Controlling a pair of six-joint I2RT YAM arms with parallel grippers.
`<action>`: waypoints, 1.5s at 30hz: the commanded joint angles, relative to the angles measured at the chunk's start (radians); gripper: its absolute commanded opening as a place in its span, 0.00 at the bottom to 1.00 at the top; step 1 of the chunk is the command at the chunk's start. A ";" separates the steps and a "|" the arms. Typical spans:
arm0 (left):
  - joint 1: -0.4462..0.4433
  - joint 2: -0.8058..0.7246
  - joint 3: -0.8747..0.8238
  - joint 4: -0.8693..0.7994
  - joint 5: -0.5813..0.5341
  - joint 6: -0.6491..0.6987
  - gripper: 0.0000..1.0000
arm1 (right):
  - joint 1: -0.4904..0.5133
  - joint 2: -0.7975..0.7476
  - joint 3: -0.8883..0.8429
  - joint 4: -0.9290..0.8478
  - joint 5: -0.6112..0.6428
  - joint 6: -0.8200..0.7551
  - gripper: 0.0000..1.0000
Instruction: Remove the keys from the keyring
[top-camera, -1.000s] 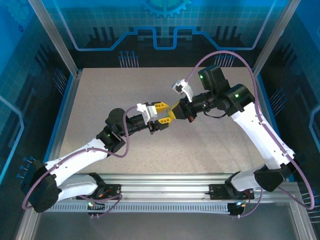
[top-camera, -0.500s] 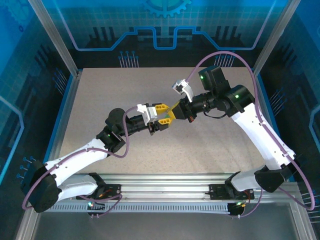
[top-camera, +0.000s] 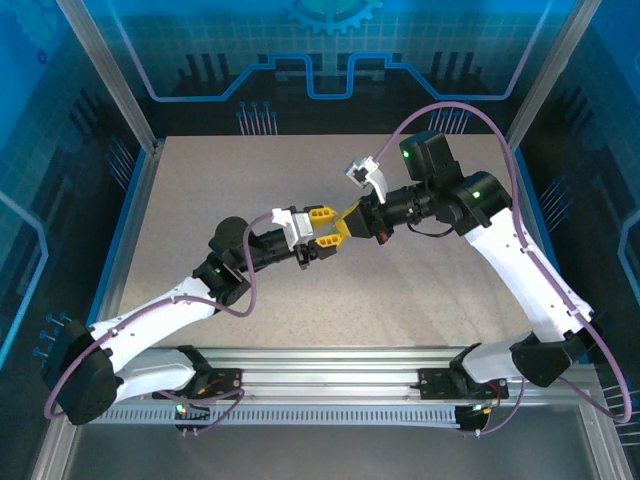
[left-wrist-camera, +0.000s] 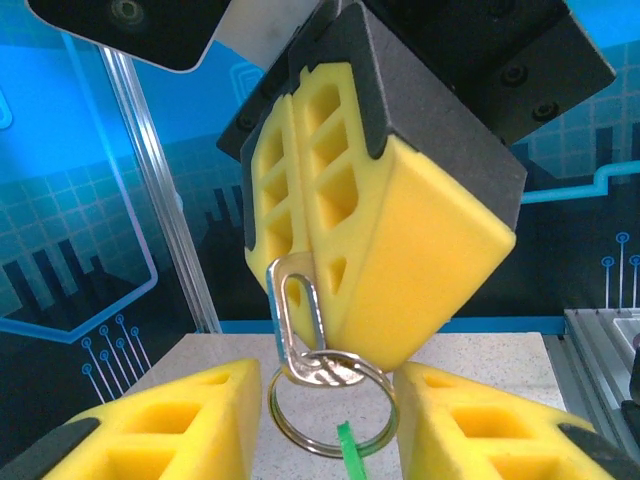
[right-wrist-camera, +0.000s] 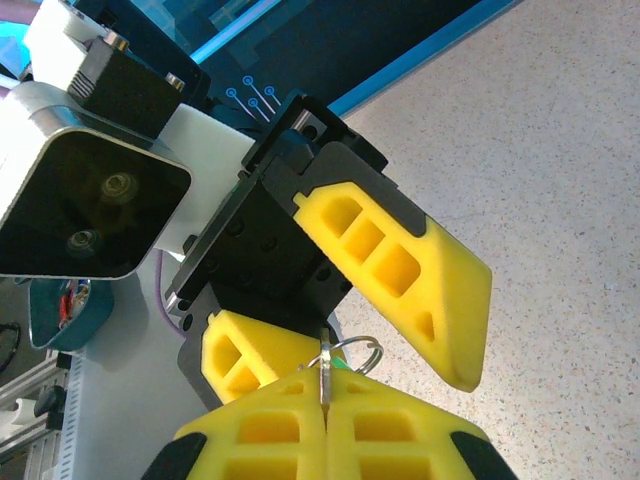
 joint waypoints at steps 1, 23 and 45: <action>-0.005 -0.031 0.019 0.008 0.018 0.026 0.41 | -0.015 -0.025 -0.009 0.018 -0.017 0.018 0.00; -0.020 -0.014 0.009 0.024 -0.057 0.024 0.43 | -0.029 -0.045 -0.025 0.059 -0.033 0.064 0.00; -0.022 -0.037 -0.005 0.054 -0.139 0.052 0.15 | -0.051 -0.058 -0.045 0.102 -0.063 0.092 0.00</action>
